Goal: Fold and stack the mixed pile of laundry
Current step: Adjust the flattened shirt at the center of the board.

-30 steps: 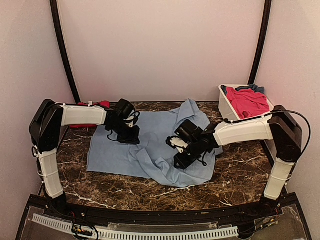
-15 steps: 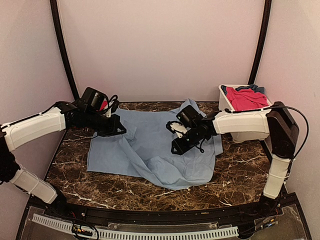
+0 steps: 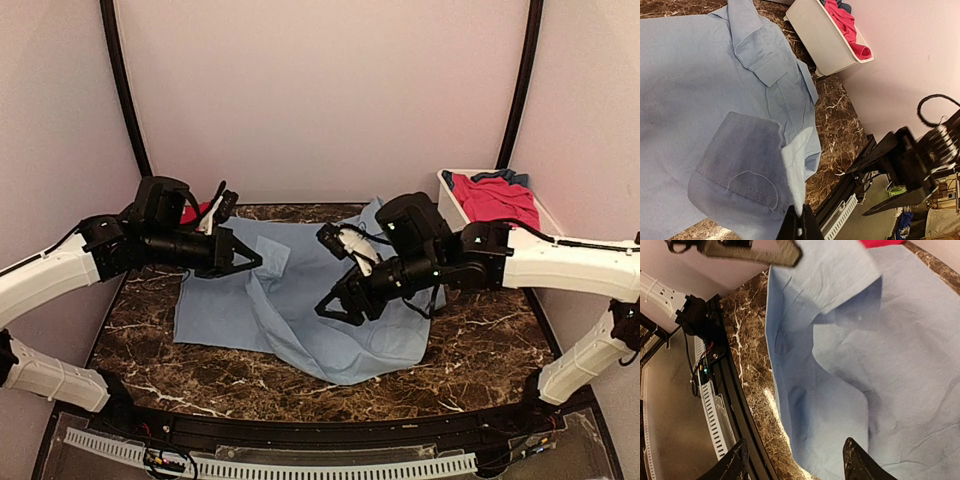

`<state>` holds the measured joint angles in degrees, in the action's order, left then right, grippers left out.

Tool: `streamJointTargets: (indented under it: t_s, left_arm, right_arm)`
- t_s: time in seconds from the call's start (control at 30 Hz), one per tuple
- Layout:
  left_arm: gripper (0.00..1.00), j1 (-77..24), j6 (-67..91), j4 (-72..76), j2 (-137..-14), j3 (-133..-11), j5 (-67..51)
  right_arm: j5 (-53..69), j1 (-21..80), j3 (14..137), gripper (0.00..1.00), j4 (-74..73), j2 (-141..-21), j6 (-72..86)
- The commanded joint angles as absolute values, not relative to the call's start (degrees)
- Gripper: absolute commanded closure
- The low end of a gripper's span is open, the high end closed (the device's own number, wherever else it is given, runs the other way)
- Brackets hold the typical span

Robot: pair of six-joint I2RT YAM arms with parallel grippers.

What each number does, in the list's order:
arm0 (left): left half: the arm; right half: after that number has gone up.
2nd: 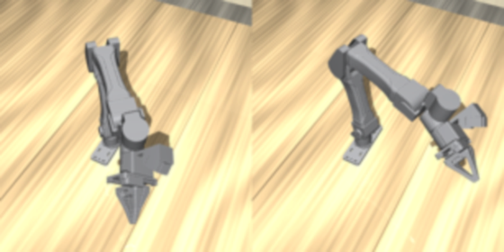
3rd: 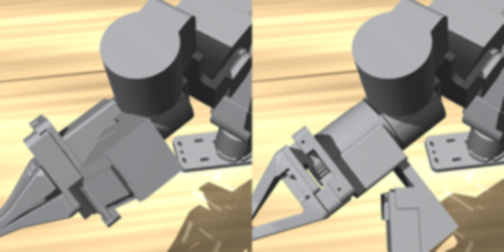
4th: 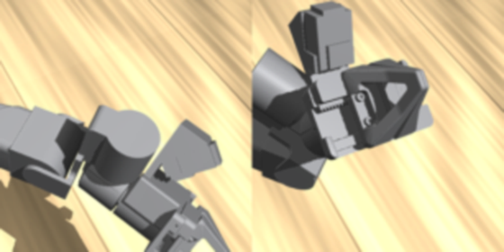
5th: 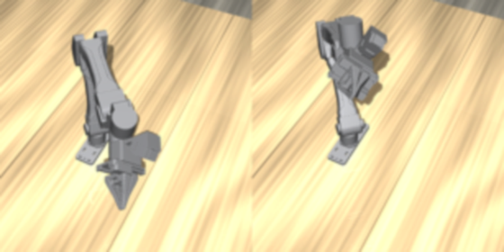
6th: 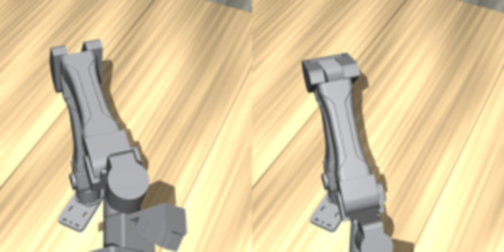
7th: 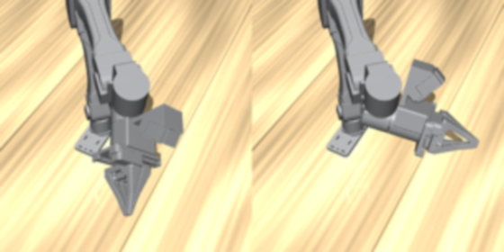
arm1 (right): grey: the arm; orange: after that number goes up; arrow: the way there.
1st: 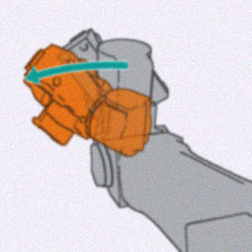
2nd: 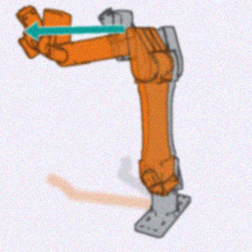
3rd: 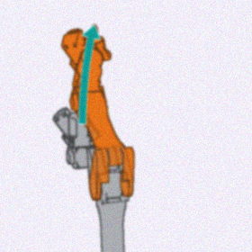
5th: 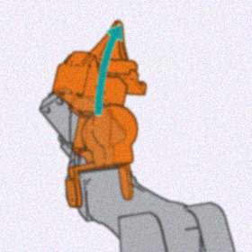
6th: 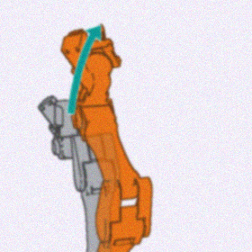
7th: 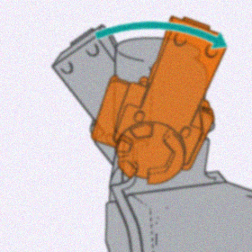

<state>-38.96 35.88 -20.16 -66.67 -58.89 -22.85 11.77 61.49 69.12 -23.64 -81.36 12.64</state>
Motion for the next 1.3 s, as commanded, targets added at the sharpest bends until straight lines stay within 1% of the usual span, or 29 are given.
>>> streamJointTargets:
  t_s: [0.0, 0.23, 0.3, 0.37, 0.4, 0.53, 0.67, 0.73, 0.77, 0.87, 0.97, 1.17, 1.27]
  left_arm:
    - [1.00, -39.27, 38.85, -15.19, -65.54, -62.20, -23.77]
    - [1.00, -39.28, 38.17, -14.98, -67.00, -67.05, -23.01]
    - [1.00, -39.29, 37.82, -15.04, -67.44, -67.84, -22.93]
    - [1.00, -39.29, 37.51, -15.15, -67.57, -68.34, -22.38]
    - [1.00, -39.29, 37.28, -15.28, -67.43, -68.61, -22.13]
    - [1.00, -39.24, 36.07, -14.72, -65.96, -68.62, -20.77]
    - [1.00, -39.26, 34.67, -12.64, -63.57, -67.31, -21.10]
    - [1.00, -39.24, 33.96, -11.10, -62.21, -66.20, -22.73]
    - [1.00, -39.22, 33.58, -10.07, -61.28, -65.15, -23.94]
    - [1.00, -39.71, 32.52, -7.90, -59.46, -62.79, -29.36]
    - [1.00, -41.88, 28.43, -8.55, -57.91, -60.16, -31.65]
    - [1.00, -51.45, 20.56, -16.02, -57.72, -55.09, -26.89]
    - [1.00, -56.73, 16.30, -21.06, -58.94, -52.79, -19.96]
  right_arm:
    - [8.71, 66.21, 65.96, 0.38, -18.21, -86.19, 16.06]
    - [1.03, 70.01, 66.58, 0.31, -15.97, -94.24, 15.91]
    - [-1.55, 70.05, 67.19, 0.32, -16.69, -95.13, 16.22]
    - [-4.03, 70.11, 67.24, 0.34, -17.01, -95.06, 16.26]
    - [-5.23, 70.11, 67.24, 0.37, -17.33, -94.75, 16.30]
    - [-10.20, 69.93, 66.96, 0.60, -20.13, -93.04, 16.69]
    - [-14.17, 68.12, 65.38, 0.80, -22.30, -89.84, 17.25]
    - [-15.28, 66.78, 64.09, 0.95, -22.31, -87.43, 17.48]
    - [-15.71, 66.10, 63.35, 1.00, -22.14, -86.09, 17.45]
    - [-16.43, 64.23, 61.69, 1.00, -21.67, -81.80, 17.00]
    - [-16.03, 63.11, 60.37, 1.00, -20.89, -78.10, 16.15]
    - [-14.99, 62.16, 57.70, 1.00, -20.57, -73.03, 15.04]
    - [-14.74, 62.09, 55.97, 1.00, -20.78, -70.29, 15.17]
